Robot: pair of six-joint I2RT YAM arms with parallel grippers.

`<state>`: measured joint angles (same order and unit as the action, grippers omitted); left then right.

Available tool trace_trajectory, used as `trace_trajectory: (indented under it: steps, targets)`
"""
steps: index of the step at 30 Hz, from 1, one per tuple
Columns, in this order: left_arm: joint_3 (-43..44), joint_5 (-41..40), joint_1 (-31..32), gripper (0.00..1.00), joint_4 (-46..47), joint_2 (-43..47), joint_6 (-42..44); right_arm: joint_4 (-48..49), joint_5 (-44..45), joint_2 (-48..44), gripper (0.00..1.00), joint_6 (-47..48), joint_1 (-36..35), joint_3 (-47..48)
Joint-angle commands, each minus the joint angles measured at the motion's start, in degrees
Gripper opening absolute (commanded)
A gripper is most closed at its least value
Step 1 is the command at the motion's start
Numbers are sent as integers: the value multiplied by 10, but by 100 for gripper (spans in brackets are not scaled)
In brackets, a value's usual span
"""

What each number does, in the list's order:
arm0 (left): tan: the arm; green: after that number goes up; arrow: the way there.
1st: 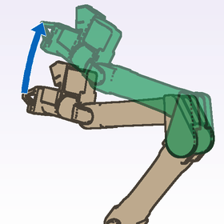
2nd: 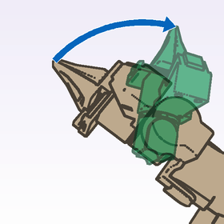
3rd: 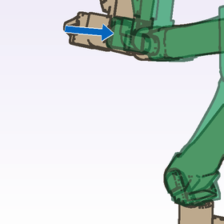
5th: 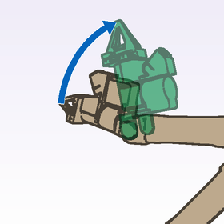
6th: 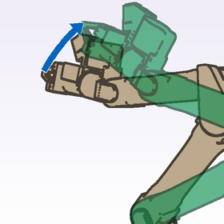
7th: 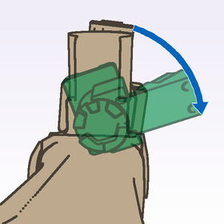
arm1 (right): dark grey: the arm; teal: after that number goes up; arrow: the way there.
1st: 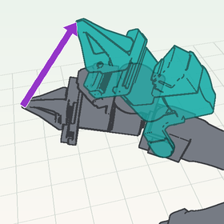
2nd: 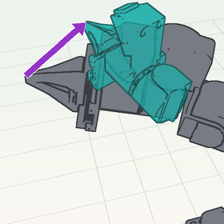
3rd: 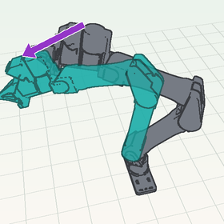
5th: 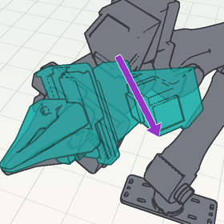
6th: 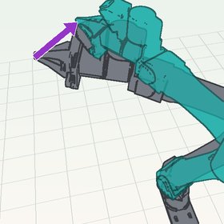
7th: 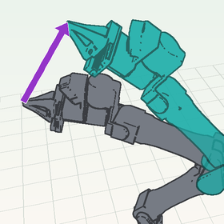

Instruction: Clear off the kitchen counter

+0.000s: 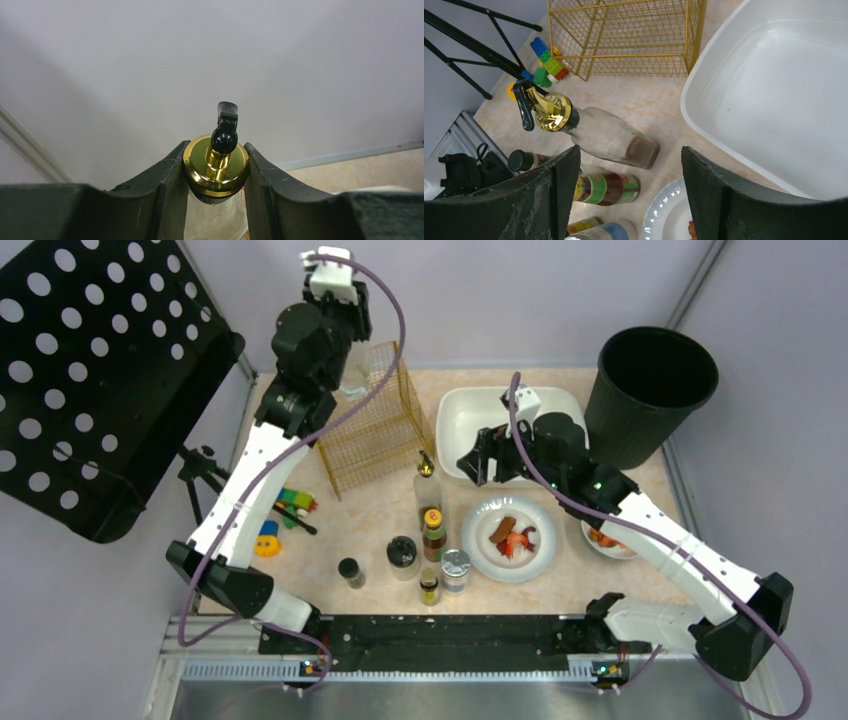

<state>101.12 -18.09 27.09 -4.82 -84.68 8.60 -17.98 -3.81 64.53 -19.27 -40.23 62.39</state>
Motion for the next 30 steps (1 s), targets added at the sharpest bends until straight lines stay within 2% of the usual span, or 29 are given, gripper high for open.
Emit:
trace_trajectory:
  steps: [1, 5, 11, 30]
  targets:
    - [72, 107, -62, 0, 66, -19, -81, 35, -16, -33, 73, -9, -1, -12]
    - [80, 161, -102, 0, 84, -45, -139, 36, -17, -46, 73, -10, -1, -20]
    - [120, 212, -130, 0, 95, -96, -181, 31, -16, -52, 73, -9, -1, -26]
    - [214, 229, -149, 0, 104, -185, -176, 35, -12, -46, 73, -4, -1, -32]
